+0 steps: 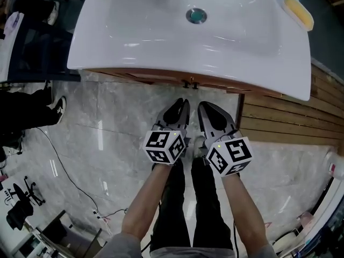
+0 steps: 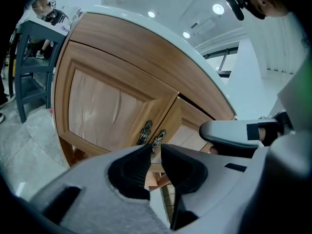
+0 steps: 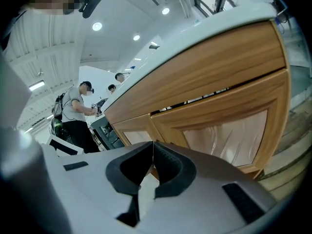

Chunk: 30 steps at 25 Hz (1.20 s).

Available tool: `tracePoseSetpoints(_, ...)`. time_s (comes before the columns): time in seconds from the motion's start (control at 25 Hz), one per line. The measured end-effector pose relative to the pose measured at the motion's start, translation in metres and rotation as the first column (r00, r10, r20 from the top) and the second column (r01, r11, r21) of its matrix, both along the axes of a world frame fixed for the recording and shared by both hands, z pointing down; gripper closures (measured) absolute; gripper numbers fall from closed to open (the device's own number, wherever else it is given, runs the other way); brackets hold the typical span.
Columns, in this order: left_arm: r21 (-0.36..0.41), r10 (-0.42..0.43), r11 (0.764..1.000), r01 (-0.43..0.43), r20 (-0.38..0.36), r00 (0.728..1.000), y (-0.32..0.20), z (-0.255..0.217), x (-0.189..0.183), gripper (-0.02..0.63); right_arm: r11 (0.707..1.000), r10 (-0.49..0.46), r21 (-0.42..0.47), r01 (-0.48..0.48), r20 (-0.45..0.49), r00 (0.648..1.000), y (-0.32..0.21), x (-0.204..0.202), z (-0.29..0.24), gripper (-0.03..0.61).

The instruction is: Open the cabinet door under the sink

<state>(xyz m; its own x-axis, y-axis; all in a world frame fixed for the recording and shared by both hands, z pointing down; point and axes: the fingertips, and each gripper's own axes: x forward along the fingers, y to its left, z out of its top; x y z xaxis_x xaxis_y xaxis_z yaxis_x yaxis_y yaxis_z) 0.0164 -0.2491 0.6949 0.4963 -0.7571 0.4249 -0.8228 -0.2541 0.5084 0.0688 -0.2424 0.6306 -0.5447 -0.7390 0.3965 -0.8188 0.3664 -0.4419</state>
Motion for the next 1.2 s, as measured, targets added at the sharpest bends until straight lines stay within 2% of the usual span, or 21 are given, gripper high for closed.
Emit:
tracePoseSetpoints(0.2, -0.027, -0.022, 0.999, 0.022, 0.021, 1.0, -0.013, 0.026, -0.003, 0.527, 1.0, 0.005, -0.004, -0.005, 0.002, 1.0, -0.001, 0.002, 0.009, 0.568)
tracePoseSetpoints(0.48, -0.049, -0.037, 0.998, 0.036, -0.013, 0.999, -0.031, 0.051, -0.001, 0.485, 1.0, 0.005, -0.007, -0.005, -0.008, 1.0, -0.005, 0.003, 0.019, 0.568)
tracePoseSetpoints(0.84, -0.049, -0.035, 0.998, 0.035, 0.012, 0.999, -0.048, 0.064, 0.005, 0.488, 1.0, 0.011, -0.018, -0.011, -0.014, 1.0, -0.008, 0.008, 0.025, 0.568)
tracePoseSetpoints(1.2, -0.019, -0.034, 0.999, 0.035, 0.042, 0.999, -0.049, 0.066, 0.011, 0.523, 1.0, 0.013, -0.026, -0.013, -0.014, 1.0, -0.006, 0.011, 0.027, 0.568)
